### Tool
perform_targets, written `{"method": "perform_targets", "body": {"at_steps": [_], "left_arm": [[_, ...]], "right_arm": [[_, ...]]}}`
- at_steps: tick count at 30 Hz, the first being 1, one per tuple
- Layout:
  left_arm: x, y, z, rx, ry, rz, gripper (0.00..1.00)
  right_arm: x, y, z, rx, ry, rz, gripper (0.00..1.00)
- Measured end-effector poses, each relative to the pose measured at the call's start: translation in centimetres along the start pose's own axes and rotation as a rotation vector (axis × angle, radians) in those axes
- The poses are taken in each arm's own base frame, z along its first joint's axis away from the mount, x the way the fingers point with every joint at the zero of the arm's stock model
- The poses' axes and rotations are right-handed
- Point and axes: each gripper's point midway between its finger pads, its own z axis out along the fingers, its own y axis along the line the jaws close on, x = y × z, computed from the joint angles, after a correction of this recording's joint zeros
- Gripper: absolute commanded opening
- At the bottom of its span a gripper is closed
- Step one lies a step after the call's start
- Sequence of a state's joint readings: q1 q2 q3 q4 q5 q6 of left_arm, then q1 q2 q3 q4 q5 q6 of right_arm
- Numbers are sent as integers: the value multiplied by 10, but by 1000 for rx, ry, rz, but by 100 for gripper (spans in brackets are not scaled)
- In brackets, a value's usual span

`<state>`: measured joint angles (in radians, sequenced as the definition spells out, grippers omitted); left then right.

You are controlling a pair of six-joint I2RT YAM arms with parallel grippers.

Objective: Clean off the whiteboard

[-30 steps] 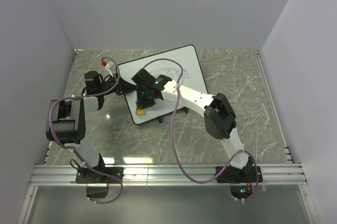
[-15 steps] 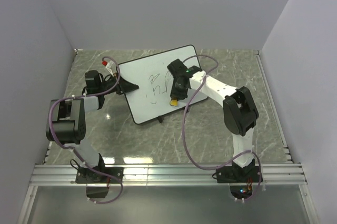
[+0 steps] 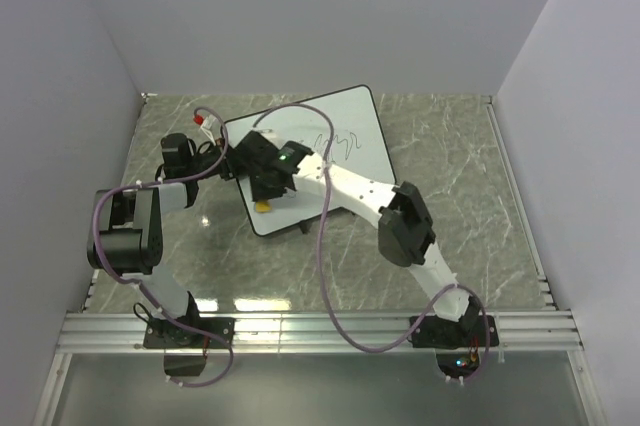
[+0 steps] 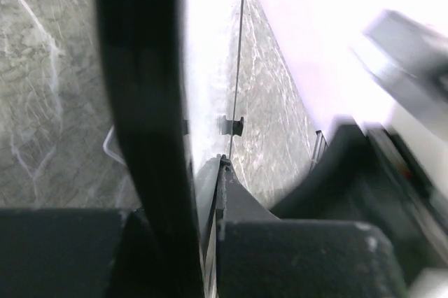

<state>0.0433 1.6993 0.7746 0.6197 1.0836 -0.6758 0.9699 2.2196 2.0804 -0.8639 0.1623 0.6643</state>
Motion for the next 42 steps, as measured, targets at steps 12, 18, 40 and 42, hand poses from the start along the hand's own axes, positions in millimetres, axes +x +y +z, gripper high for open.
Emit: {"method": "perform_targets", "body": {"at_steps": [12,18,40,42], "left_arm": [[0,0,5,-14,-1,-1,0],[1,1,5,-18,1,-7,0],[1,-2,5,-10,6,13,0],[2,-2,5,-10,7,12,0]], "right_arm": [[-33,-3,2,-84,28,111,0],[-37,-47,3,-18,31,176,0],[35,-97,4,244,135,45,0],[32,-80,4,213,130,14,0]]}}
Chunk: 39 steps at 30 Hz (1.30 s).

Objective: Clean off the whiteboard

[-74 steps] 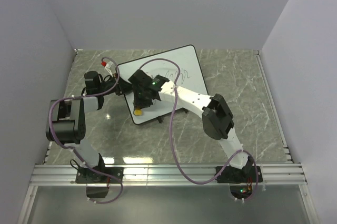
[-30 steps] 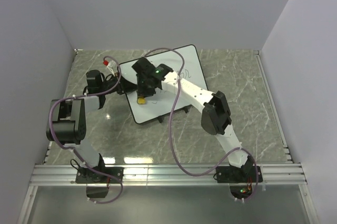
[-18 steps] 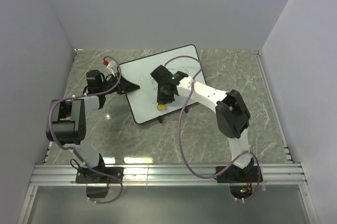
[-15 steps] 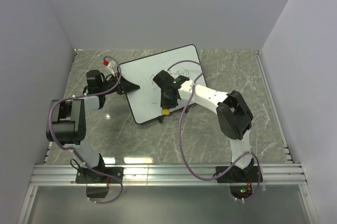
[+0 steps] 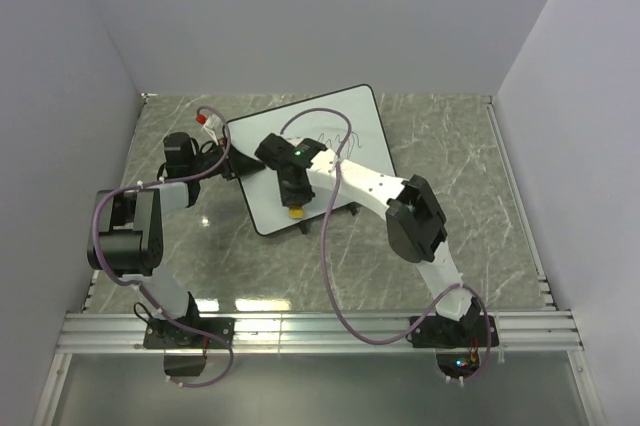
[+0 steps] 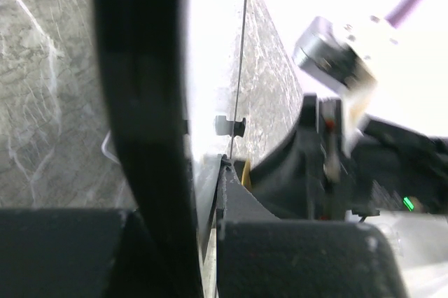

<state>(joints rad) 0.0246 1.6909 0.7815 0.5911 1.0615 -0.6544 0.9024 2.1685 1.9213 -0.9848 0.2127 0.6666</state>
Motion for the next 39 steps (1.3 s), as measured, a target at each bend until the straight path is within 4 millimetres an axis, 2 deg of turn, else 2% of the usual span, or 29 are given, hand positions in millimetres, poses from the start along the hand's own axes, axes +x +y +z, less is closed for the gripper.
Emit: {"method": "perform_targets", "body": {"at_steps": [3,7,10,14,17,20,24,26,28,30,33,36,39], "left_arm": [[0,0,0,-1,2,-2,0],[0,0,0,-1,3,1,0],[0,0,0,-1,3,2,0],[0,0,0,-1,4,5,0],[0,-1,1,0,5,8,0],[1,-1,3,-3,4,11,0],[1,-2,5,-5,3,9,0],[1,-2,5,-6,3,8,0],[1,-2,6,-5,3,7,0],[1,-3,6,-4,3,8,0],[1,-3,6,-3,4,9,0],[0,-4,6,-2,4,10,0],[1,-3,6,-4,4,7,0]], "right_arm": [[0,30,-6,-74,-11,-46,0],[9,57,-9,-157,-6,-86,0],[13,65,-9,-189,0,-97,0],[12,63,-7,-211,4,-79,0],[11,54,-6,-242,12,-35,0],[5,25,0,-247,39,56,0],[-18,-40,8,-196,62,207,0],[-30,-66,11,-167,58,264,0],[-37,-84,13,-141,55,300,0],[-41,-90,13,-129,55,313,0],[-42,-89,13,-117,53,307,0],[-43,-83,11,-107,54,289,0],[-55,-65,4,-119,42,271,0]]}}
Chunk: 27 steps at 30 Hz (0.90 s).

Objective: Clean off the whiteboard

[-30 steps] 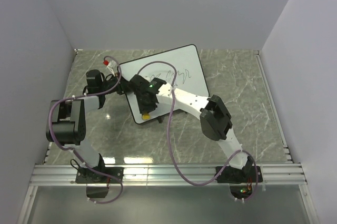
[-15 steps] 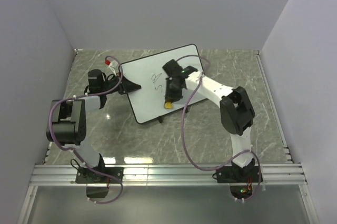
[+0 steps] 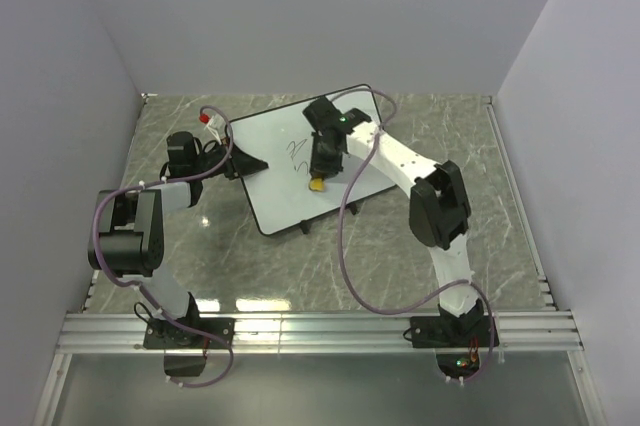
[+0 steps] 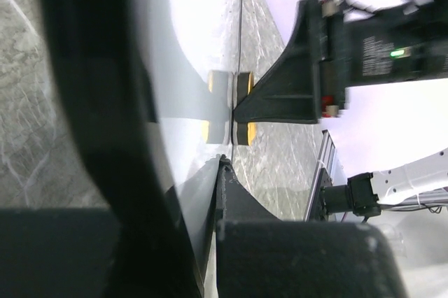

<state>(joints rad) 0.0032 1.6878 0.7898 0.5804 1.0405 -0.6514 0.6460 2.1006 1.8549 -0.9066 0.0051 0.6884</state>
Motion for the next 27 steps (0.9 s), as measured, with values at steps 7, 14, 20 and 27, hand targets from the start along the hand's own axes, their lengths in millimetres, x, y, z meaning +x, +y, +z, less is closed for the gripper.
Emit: {"method": "perform_targets", "body": {"at_steps": [7,14,20,27], "left_arm": [[0,0,0,0,1,-2,0],[0,0,0,-2,1,-5,0],[2,1,1,-11,5,-38,0],[9,2,2,-5,25,-56,0]], "right_arm": [[-55,115,-32,-287,-180,19,0],[-93,143,-43,-433,-246,119,0],[-93,125,-35,-442,-251,154,0],[-53,69,-17,-345,-233,206,0]]}}
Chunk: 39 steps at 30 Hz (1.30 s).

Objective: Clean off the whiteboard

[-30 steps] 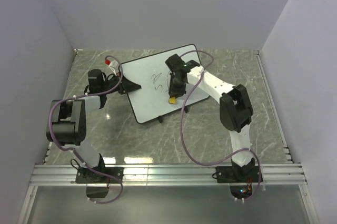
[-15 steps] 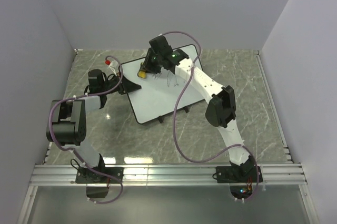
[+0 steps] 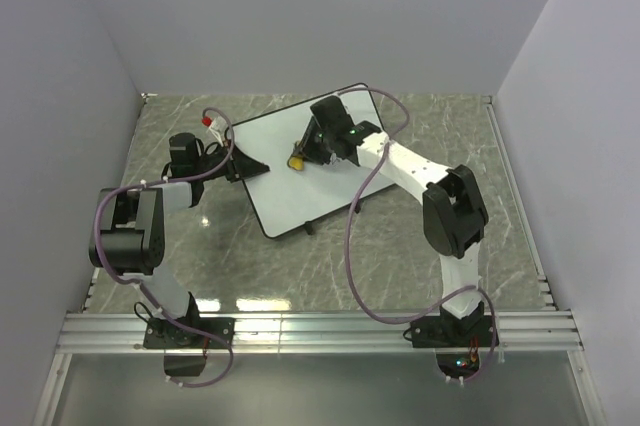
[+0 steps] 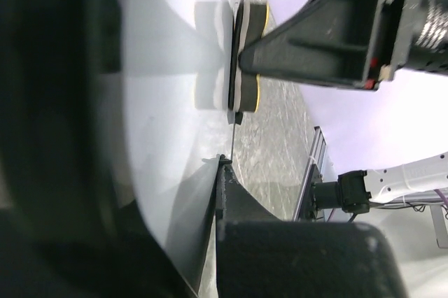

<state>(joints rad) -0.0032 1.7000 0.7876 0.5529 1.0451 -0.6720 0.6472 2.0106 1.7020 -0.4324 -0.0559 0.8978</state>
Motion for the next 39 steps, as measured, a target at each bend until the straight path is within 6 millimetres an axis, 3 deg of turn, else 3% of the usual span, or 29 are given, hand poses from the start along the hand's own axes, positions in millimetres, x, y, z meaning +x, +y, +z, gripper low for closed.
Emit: {"method": "perform_targets", "body": {"at_steps": [5,16,20,24,26,29,33,39], "left_arm": [[0,0,0,5,1,6,0],[0,1,0,6,2,13,0],[0,1,0,4,2,17,0],[-1,0,0,3,2,18,0],[-1,-1,0,3,3,22,0],[0,-1,0,-3,3,17,0],[0,-1,0,-11,4,1,0],[1,-1,0,-10,6,-3,0]], "right_arm": [[7,-9,-3,17,-17,28,0],[8,-3,-3,97,-39,4,0],[-11,12,1,107,-30,21,0],[-49,37,7,56,-78,55,0],[-68,40,8,42,-107,78,0],[-79,32,10,55,-119,113,0],[-78,23,11,70,-124,128,0],[-55,-2,4,136,-116,116,0]]}}
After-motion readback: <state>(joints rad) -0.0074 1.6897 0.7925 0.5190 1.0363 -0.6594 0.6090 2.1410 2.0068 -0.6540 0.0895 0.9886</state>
